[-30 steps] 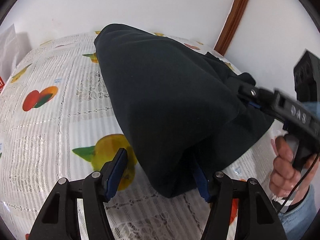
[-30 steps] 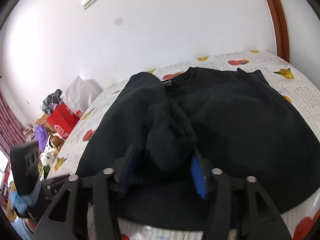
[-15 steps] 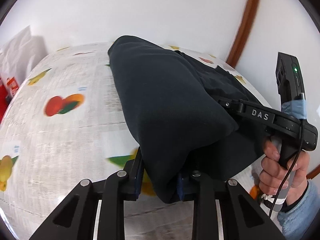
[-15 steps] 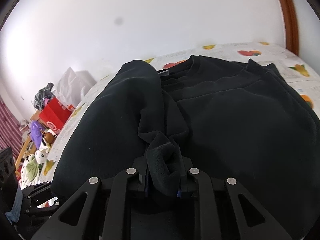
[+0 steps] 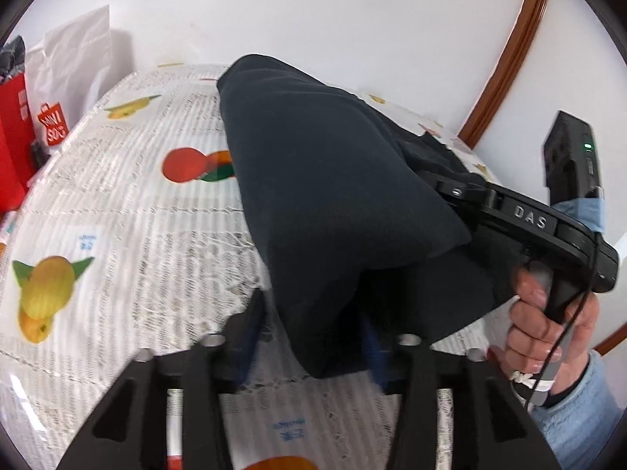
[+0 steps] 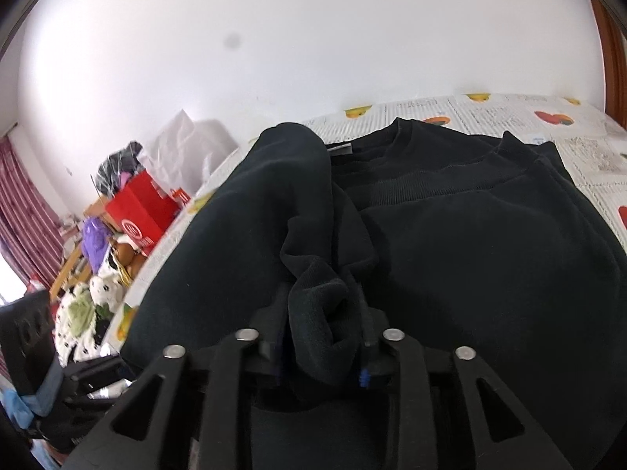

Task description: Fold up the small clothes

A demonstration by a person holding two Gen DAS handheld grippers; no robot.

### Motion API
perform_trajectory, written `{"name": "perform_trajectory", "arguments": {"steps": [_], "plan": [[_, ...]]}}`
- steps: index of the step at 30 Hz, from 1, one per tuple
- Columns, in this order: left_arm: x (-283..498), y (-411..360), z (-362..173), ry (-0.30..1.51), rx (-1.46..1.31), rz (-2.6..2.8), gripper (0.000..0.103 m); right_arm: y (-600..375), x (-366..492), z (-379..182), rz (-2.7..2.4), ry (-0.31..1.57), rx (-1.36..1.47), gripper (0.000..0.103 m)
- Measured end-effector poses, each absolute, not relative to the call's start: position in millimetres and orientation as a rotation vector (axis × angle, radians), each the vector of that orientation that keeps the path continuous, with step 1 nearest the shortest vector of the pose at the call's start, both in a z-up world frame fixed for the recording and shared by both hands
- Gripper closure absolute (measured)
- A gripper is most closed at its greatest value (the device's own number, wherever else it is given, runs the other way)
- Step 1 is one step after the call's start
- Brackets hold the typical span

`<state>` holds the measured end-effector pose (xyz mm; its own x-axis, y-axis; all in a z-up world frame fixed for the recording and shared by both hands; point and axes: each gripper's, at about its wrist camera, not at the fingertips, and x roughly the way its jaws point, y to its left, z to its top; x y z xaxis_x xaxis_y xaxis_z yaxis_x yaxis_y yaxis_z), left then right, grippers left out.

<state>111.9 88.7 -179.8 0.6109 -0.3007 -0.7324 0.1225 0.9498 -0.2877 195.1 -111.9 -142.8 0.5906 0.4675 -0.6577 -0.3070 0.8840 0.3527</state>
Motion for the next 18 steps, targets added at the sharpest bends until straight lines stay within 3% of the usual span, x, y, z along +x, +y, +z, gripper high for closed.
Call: {"name": "perform_trajectory", "arguments": {"steps": [5, 6, 8, 18], "plan": [[124.0, 60.6, -184.1, 0.891, -0.151, -0.206, 0.048, -108.7, 209.3, -150.9, 0.436, 0.861, 0.283, 0.064], [126.4, 54.5, -185.1, 0.897, -0.121, -0.188, 0.048, -109.1, 211.3, -151.4, 0.431, 0.863, 0.307, 0.067], [127.6, 47.4, -185.5, 0.893, -0.091, -0.172, 0.047, -108.5, 213.3, -148.6, 0.419, 0.854, 0.308, 0.084], [134.1, 37.0, -188.4, 0.885, -0.061, -0.136, 0.038, -178.5, 166.3, -95.0, 0.421, 0.556, 0.312, 0.090]]}}
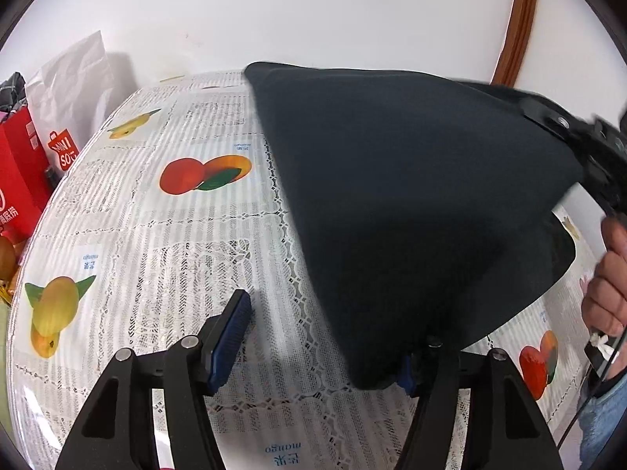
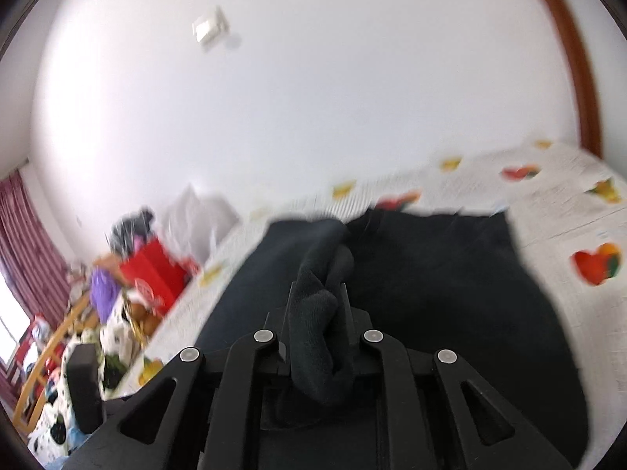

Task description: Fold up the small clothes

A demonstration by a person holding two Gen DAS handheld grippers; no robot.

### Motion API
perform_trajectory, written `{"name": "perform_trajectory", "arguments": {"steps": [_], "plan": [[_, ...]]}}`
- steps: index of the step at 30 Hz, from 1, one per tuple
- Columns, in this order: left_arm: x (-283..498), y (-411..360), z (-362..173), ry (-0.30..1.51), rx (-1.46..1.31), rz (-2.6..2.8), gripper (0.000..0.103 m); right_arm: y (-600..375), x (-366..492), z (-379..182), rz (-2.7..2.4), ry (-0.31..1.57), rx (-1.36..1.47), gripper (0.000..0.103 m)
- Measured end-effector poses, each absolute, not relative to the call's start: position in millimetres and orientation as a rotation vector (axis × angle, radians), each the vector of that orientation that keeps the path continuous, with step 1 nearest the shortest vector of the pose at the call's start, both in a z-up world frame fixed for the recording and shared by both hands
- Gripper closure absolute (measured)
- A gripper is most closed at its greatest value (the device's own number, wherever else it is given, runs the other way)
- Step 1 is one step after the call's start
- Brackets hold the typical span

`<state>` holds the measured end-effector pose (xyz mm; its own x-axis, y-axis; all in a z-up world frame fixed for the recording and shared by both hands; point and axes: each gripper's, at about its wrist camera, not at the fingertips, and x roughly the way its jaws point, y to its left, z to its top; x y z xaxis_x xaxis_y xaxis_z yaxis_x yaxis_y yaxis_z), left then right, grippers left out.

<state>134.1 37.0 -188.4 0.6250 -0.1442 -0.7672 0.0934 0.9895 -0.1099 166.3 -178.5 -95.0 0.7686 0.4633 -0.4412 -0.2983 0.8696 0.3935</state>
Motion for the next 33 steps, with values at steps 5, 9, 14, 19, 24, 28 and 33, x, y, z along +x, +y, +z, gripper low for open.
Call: {"name": "perform_trajectory", "arguments": {"steps": [5, 9, 14, 19, 24, 28, 33], "plan": [[136.8, 32.9, -188.1, 0.887, -0.041, -0.139, 0.037, -203.0, 155.8, -129.8, 0.344, 0.652, 0.319, 0.090], [136.1, 31.8, -187.5, 0.890, -0.025, -0.144, 0.036, -199.9, 157.1, -152.8, 0.321, 0.756, 0.260, 0.085], [135.6, 32.6, -181.2, 0.871, -0.015, -0.176, 0.037, -199.7, 171.1, -133.2, 0.335, 0.758, 0.249, 0.055], [137.3, 9.2, -176.8, 0.862, 0.012, -0.257, 0.031, -196.5, 200.5, -133.5, 0.355, 0.805, 0.239, 0.052], [147.8, -4.7, -185.8, 0.894, 0.052, -0.214, 0.027, -183.6, 232.0, -154.9, 0.312, 0.930, 0.251, 0.063], [150.0, -4.3, -186.9, 0.901, 0.029, -0.196, 0.023, -175.3, 234.8, -150.3, 0.346, 0.913, 0.240, 0.092], [149.0, -3.0, -189.2, 0.895, 0.012, -0.182, 0.023, -191.3, 223.2, -111.6, 0.393, 0.808, 0.238, 0.094]]}}
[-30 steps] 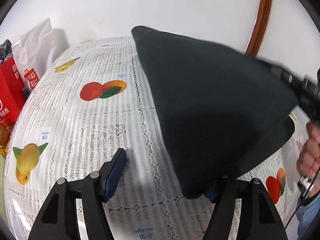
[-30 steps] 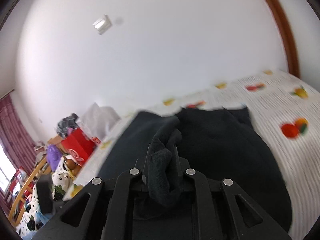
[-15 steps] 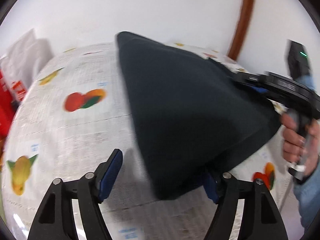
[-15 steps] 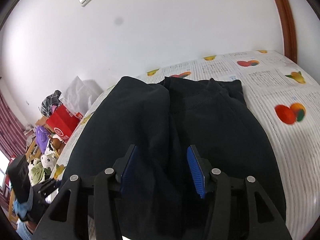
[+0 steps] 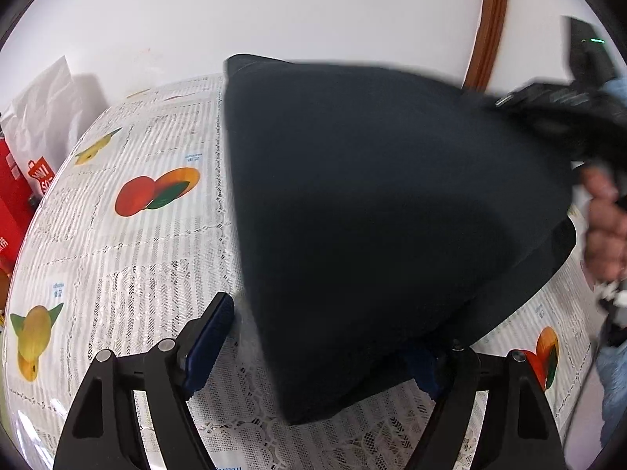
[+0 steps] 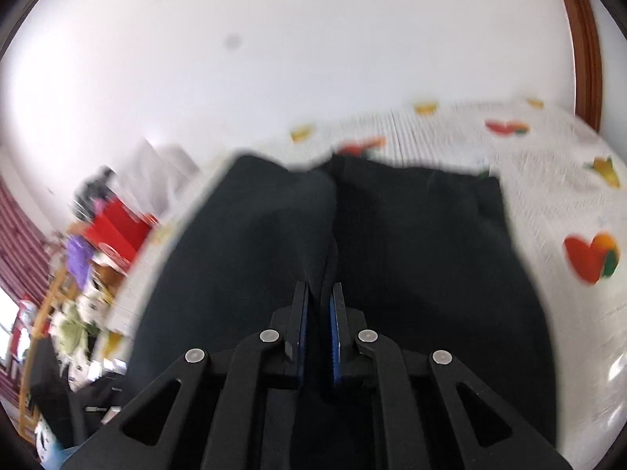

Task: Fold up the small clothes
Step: 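Open both tools and release the folded sweatshirt on the bed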

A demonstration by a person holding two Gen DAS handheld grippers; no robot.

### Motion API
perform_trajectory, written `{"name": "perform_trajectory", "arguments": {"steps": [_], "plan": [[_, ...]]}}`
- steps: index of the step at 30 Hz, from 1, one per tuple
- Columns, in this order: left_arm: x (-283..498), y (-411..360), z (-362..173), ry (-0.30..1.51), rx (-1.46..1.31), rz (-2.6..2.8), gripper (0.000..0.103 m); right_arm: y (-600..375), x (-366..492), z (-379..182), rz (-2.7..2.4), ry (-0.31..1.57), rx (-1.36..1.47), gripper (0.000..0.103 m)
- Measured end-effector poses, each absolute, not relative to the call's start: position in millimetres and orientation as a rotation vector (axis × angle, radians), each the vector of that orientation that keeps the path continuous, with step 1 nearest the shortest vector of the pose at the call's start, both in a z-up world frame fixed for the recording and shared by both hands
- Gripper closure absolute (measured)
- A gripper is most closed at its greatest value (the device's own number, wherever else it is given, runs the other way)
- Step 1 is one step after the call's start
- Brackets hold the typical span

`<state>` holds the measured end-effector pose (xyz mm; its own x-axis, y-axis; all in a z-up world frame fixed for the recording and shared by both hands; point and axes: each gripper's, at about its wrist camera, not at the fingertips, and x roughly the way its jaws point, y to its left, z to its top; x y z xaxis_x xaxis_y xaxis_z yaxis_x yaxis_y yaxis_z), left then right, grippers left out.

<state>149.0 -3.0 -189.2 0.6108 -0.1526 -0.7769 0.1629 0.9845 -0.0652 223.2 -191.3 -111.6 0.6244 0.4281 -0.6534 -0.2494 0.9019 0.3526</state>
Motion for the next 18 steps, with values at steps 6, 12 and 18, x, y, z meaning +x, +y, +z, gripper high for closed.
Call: {"name": "perform_trajectory", "arguments": {"steps": [6, 12, 18], "plan": [[147.0, -1.9, -188.8, 0.895, 0.016, -0.174, 0.023, -244.2, 176.9, -65.8, 0.368, 0.577, 0.247, 0.094], [148.4, -4.3, -189.1, 0.893, 0.031, -0.170, 0.022, -267.7, 196.4, -141.4, 0.256, 0.804, 0.250, 0.094], [142.7, -3.2, -181.5, 0.870, -0.010, -0.264, 0.024, -266.4, 195.1, -118.2, 0.263, 0.789, 0.224, 0.085]]}}
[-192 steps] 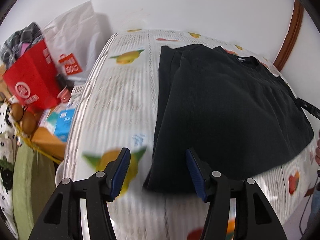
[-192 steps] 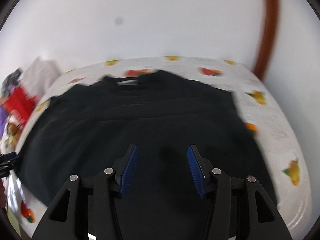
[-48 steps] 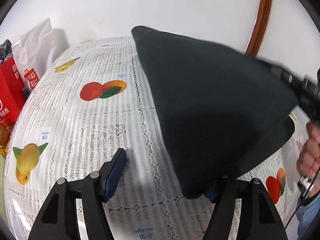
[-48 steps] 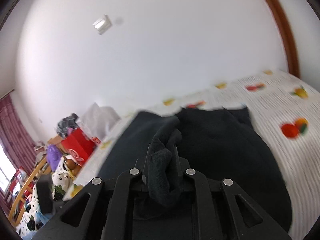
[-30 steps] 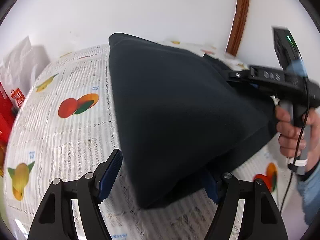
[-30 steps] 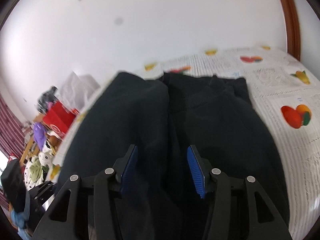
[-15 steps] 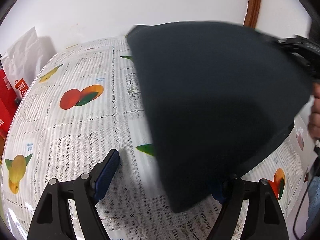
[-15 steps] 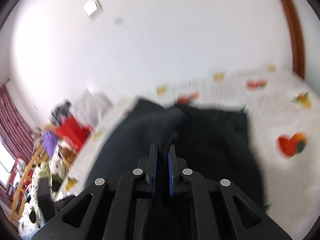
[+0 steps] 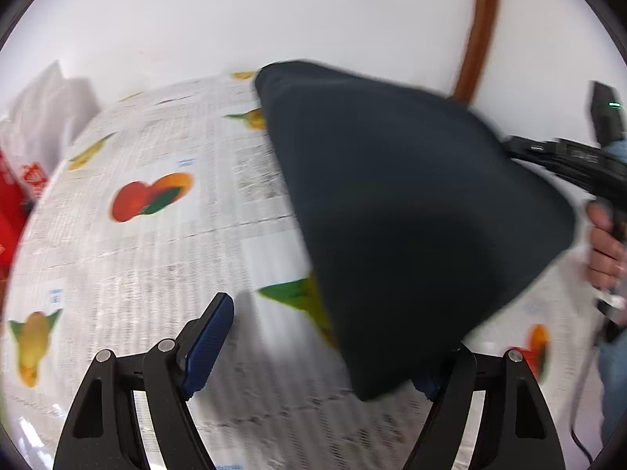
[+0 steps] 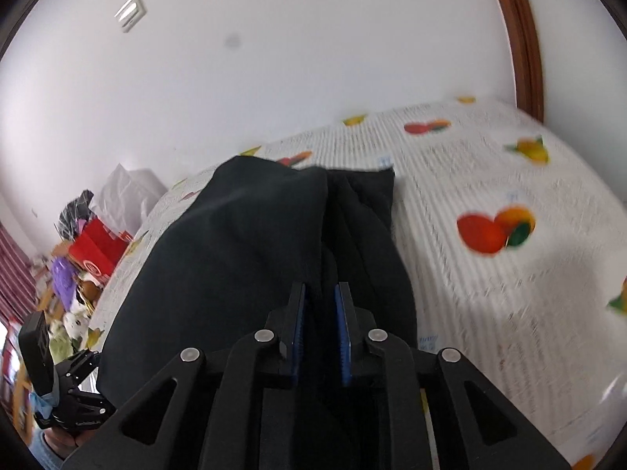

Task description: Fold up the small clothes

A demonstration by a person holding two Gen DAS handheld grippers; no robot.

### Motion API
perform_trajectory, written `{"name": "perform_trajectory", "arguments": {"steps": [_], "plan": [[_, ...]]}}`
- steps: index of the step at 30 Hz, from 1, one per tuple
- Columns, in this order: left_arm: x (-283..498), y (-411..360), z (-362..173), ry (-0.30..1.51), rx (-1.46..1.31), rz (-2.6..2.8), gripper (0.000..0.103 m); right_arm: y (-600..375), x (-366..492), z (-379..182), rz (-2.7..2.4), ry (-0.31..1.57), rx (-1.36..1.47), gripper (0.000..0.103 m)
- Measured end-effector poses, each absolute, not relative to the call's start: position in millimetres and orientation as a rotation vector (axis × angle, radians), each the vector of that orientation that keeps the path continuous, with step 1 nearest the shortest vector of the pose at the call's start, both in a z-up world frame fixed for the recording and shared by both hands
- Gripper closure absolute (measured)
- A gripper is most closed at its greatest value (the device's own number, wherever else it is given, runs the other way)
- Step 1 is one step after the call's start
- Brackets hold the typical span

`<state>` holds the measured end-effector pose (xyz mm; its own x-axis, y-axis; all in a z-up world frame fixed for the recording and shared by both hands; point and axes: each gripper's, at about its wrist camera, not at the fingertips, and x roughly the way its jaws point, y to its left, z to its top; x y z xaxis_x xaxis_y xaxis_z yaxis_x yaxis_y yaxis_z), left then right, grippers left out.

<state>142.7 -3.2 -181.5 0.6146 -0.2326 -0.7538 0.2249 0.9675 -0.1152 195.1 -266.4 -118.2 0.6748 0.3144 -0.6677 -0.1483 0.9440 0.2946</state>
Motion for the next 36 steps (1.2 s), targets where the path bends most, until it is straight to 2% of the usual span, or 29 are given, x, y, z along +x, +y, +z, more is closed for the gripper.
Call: {"name": "perform_trajectory", "arguments": {"steps": [3, 4, 7, 12, 15, 16, 18, 22, 24, 28, 36], "plan": [[140.8, -16.0, -174.5, 0.856, 0.014, -0.273, 0.024, -262.7, 204.9, -106.0, 0.284, 0.790, 0.184, 0.068], [142.2, -21.3, -174.6, 0.858, 0.026, -0.281, 0.024, -261.9, 210.2, -103.6, 0.285, 0.796, 0.176, 0.068], [149.6, -37.3, -179.8, 0.876, 0.071, -0.266, 0.024, -254.9, 230.8, -103.7, 0.287, 0.863, 0.151, 0.068], [153.2, -44.8, -187.1, 0.881, 0.105, -0.206, 0.018, -243.3, 259.7, -121.5, 0.277, 0.991, 0.143, 0.070], [156.0, -39.7, -189.8, 0.900, 0.060, -0.201, 0.017, -234.5, 261.9, -128.4, 0.305, 0.995, 0.105, 0.094], [156.4, -38.5, -189.7, 0.900, 0.058, -0.197, 0.017, -232.7, 258.5, -125.3, 0.314, 0.972, 0.079, 0.096], [155.5, -38.6, -190.5, 0.898, 0.062, -0.189, 0.017, -238.4, 248.8, -110.1, 0.347, 0.904, 0.069, 0.097], [159.7, -33.3, -193.2, 0.902, 0.060, -0.180, 0.017, -278.2, 236.8, -85.6, 0.397, 0.809, 0.221, 0.097], [160.8, -31.2, -195.4, 0.903, 0.057, -0.179, 0.017, -285.7, 242.4, -91.5, 0.337, 0.823, 0.202, 0.097], [165.1, -32.9, -199.3, 0.902, 0.060, -0.177, 0.017, -294.8, 263.0, -133.5, 0.313, 0.992, 0.240, 0.095], [167.3, -29.4, -199.4, 0.905, 0.054, -0.182, 0.016, -298.6, 219.5, -120.4, 0.261, 0.976, 0.182, 0.084]]}}
